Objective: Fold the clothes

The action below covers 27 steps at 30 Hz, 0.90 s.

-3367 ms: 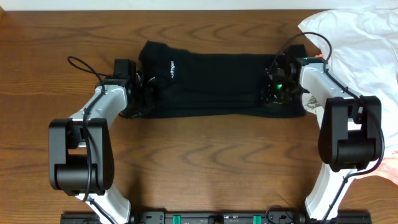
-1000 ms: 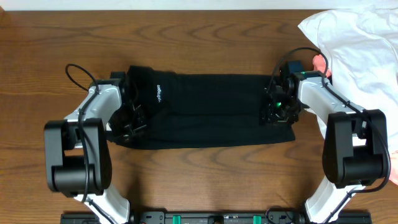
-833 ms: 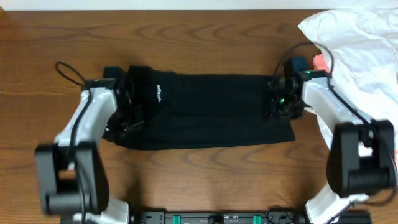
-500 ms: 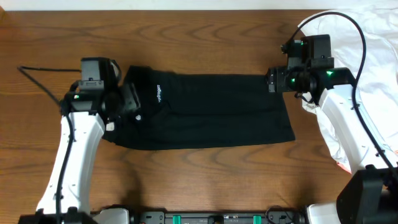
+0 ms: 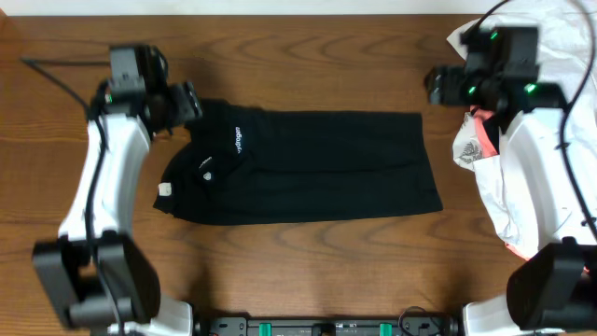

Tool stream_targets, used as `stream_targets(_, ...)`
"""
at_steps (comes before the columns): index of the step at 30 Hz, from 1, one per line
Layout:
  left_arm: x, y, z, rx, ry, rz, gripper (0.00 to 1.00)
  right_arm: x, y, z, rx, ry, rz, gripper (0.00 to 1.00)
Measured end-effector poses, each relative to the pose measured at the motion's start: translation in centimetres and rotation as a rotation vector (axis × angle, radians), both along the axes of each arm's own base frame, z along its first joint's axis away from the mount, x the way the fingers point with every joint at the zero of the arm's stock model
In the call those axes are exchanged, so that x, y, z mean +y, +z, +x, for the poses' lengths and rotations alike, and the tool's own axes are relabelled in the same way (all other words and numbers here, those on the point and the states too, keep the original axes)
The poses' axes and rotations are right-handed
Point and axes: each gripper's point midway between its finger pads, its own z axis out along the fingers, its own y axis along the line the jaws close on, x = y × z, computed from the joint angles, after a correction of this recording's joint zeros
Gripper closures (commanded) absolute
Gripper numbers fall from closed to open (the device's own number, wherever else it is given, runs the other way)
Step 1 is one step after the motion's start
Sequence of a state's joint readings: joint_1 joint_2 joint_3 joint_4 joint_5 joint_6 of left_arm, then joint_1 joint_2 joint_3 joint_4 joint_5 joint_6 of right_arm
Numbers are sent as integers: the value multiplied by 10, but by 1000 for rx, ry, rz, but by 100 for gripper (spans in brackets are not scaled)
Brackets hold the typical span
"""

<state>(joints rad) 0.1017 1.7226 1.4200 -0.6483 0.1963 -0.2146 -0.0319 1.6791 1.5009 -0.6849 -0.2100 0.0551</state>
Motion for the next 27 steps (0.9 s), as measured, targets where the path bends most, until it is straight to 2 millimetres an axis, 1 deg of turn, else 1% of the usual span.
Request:
stream_targets(2,2,-1,16,14,-7,-10,26,-2,10,5,1,3,5,17)
stream_targets(4,1,-6,30,24,-17,-24,26,-1,13,8,10,13,11,17)
stream_targets(6,0,-19,40,43,-27,-39,26,1,6,9,36,20,17,17)
stream_targets(7,-1,-30,43,62,-30,-48,26,1,-1,8,58,23,20,17)
stream_targets(12,-3,-86,41,181,-35,-74,26,2,-42,3,186,27,28,17)
stream_targets(14,-3,-101,39,215,-35,-80,26,2,-51,1,215,31,27,17)
stream_targets(17,-3,-118,37,250,-36,-84,26,2,-54,0,224,37,24,18)
stream_targets(20,-3,-123,36,262,-36,-85,26,2,-54,0,222,42,21,19)
stream_targets(22,-3,-125,35,264,-38,-85,34,2,-55,-1,227,44,19,21)
stream_targets(24,-2,-126,35,268,-37,-86,58,3,-55,-2,231,47,19,23)
stream_targets(26,-2,-128,34,272,-38,-86,76,3,-55,-3,234,48,19,25)
stream_targets(27,-2,-128,34,272,-42,-83,81,3,-55,-3,234,48,20,25)
